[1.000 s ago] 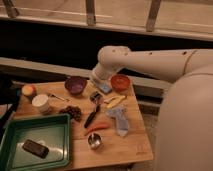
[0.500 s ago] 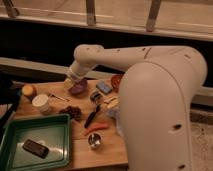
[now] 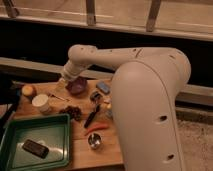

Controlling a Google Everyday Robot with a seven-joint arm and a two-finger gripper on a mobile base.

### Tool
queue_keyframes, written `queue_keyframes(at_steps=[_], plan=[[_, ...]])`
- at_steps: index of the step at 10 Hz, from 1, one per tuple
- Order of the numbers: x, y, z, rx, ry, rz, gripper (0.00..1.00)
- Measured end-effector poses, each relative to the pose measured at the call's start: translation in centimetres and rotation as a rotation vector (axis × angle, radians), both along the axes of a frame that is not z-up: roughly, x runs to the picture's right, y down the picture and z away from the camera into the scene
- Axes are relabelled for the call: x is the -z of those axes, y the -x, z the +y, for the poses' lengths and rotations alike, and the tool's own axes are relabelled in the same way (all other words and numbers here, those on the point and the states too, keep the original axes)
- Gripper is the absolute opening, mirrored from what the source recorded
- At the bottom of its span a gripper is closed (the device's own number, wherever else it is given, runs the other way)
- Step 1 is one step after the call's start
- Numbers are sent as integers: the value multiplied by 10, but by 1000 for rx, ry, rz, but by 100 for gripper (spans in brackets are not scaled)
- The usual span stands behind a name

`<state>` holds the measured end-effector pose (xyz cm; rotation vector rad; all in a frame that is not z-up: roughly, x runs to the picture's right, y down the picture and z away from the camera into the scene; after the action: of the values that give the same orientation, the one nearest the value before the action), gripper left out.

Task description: Place fork in metal cup

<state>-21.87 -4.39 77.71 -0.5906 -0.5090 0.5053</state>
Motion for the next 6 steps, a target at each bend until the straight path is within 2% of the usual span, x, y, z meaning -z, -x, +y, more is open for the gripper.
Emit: queue_keyframes(at_steps=[2, 3, 4, 6], plan=[[0, 1, 1, 2, 1, -1, 66], [-3, 4, 3, -4, 6, -19, 66], [-9, 10, 6, -18, 12, -46, 66], [-20, 42, 6, -26, 15, -115, 66]])
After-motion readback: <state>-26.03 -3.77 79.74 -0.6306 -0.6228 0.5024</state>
